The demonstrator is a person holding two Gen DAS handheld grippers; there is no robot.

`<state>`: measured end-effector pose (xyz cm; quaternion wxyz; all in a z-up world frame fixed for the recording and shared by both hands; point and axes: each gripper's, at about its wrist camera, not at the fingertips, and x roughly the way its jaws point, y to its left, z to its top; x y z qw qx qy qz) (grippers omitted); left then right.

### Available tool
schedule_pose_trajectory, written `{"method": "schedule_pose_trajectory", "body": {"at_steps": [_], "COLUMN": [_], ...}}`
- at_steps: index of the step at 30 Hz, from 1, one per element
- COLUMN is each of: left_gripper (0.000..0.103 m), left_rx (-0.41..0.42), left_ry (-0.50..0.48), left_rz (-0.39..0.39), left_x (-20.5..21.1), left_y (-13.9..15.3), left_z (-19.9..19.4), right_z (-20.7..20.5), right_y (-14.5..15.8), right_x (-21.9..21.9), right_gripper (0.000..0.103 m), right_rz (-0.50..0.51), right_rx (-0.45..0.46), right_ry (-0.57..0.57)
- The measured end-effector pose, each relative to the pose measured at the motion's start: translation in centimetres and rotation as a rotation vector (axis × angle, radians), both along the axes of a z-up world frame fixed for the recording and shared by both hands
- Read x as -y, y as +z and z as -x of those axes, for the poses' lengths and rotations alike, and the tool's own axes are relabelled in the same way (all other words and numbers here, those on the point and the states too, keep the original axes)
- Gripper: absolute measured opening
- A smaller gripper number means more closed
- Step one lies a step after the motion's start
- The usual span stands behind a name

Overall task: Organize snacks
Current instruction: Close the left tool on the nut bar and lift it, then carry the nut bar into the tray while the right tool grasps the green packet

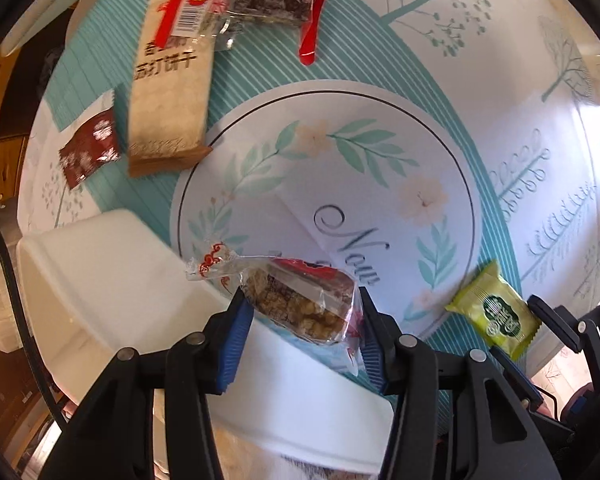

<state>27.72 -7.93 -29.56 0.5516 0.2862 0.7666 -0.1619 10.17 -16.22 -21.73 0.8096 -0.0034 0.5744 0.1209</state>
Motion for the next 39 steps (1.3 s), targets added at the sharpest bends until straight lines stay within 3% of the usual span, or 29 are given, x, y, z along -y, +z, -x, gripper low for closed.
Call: {"method": "schedule_pose_trajectory", "body": {"at_steps": [5, 6, 7, 16, 27, 30, 33, 39], "left_gripper": [0.048, 0.048, 0.048, 0.048, 0.048, 0.048, 0.048, 0.047], "left_rx": [0.019, 0.024, 0.031, 0.086, 0.157, 0.176, 0.197, 0.220], "left_ry": [-0.018, -0.021, -0.022, -0.036, 0.017, 0.051, 0.084, 0.161], "left_rz": [0.016, 0.023, 0.034, 0.098, 0.136, 0.148, 0.162, 0.183], "left_x": [-1.1, -1.3, -1.5, -1.9, -3.8, -5.4, -7.0, -10.2], "left_y": [2.4, 3.0, 3.8, 9.8, 14.1, 15.0, 16.1, 17.0], "left_z": [0.7, 0.7, 0.8, 3.4, 5.7, 6.2, 6.8, 7.6], "right_z": [0.1, 0.1, 0.1, 0.0, 0.3, 0.4, 0.4, 0.3], "right_y": [0.9, 1.1, 1.4, 2.9, 3.1, 2.7, 1.9, -0.9], "right_x": [-0.5, -0.6, -0.9, -2.5, -2.6, -2.1, -1.6, -1.9], "right_gripper": [0.029, 0.015, 0.012, 0.011, 0.011, 0.016, 0.042, 0.045], "right_rz": [-0.009, -0.015, -0.026, -0.027, -0.025, -0.056, -0.076, -0.031], "right_rx": [0.020, 0.024, 0.029, 0.069, 0.065, 0.060, 0.054, -0.003], "right_ry": [0.009, 0.012, 0.017, 0.058, 0.032, 0.013, -0.012, -0.015]}}
